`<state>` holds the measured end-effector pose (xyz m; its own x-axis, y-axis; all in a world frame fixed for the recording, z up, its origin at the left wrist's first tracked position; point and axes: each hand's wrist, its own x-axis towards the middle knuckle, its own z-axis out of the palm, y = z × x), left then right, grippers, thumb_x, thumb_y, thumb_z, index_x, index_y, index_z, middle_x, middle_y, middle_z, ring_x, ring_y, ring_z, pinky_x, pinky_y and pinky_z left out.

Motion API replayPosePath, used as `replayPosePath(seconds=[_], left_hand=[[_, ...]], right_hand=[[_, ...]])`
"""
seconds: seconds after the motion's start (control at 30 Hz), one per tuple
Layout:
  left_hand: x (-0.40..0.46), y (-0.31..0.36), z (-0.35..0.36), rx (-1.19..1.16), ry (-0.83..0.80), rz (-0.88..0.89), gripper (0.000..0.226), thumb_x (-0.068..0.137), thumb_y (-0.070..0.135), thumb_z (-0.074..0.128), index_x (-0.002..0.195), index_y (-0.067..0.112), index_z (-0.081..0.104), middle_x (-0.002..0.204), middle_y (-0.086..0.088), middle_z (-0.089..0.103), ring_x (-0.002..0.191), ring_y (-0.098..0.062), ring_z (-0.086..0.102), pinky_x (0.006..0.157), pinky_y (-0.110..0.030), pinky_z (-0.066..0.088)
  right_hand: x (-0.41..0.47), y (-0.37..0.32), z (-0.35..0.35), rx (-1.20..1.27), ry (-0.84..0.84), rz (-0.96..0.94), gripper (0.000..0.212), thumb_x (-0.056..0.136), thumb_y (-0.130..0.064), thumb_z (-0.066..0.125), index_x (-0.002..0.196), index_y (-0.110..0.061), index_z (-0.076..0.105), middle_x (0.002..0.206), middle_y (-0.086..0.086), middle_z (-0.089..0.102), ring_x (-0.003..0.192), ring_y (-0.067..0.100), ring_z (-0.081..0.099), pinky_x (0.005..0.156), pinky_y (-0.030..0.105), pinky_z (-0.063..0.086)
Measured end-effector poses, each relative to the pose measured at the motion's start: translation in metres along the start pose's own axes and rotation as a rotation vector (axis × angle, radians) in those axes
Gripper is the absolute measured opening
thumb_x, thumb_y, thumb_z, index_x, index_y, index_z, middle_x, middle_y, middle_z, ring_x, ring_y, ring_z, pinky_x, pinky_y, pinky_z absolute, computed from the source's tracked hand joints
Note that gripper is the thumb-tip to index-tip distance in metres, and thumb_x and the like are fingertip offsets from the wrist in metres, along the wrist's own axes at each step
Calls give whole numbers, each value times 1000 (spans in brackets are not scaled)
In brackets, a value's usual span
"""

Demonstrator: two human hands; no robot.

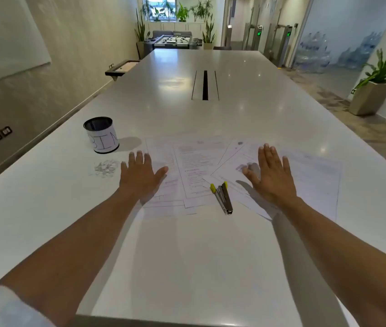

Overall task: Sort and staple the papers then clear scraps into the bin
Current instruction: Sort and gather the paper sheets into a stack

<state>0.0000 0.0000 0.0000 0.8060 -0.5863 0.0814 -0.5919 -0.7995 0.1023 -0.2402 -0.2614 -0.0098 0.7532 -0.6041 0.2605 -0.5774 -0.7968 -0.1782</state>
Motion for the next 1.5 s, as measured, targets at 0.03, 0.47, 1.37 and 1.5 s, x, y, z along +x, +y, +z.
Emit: replayPosePath(seconds=[0.03,0.47,1.37,1.5], left_hand=[[-3,0,4,8,-31,-43,90,88,72,16,151,8,15,159,-15,10,146,-34,4,116,-53,11],[4,15,6,-82,0,-437,91,69,83,45,124,11,46,125,-22,52,119,-39,43,98,-50,30],[39,27,-9,-947,-52,-522,83,62,13,89,128,4,40,127,-18,54,113,-34,55,92,-43,50],[42,25,-14,-952,-5,-418,77,62,13,88,125,6,44,122,-14,57,105,-29,57,86,-38,51]], right_hand=[[-2,-1,2,0,-30,17,94,82,-79,0,153,-18,-9,162,-3,-13,148,10,-15,121,43,-8],[-8,3,22,-17,-231,73,86,92,-68,15,153,-8,16,162,8,14,150,20,9,122,46,5],[-7,5,28,7,-151,78,79,93,-66,22,151,-11,26,160,6,24,149,20,16,121,45,8],[-5,3,25,21,-160,91,75,94,-64,27,146,-11,34,157,6,30,147,21,21,120,45,10]])
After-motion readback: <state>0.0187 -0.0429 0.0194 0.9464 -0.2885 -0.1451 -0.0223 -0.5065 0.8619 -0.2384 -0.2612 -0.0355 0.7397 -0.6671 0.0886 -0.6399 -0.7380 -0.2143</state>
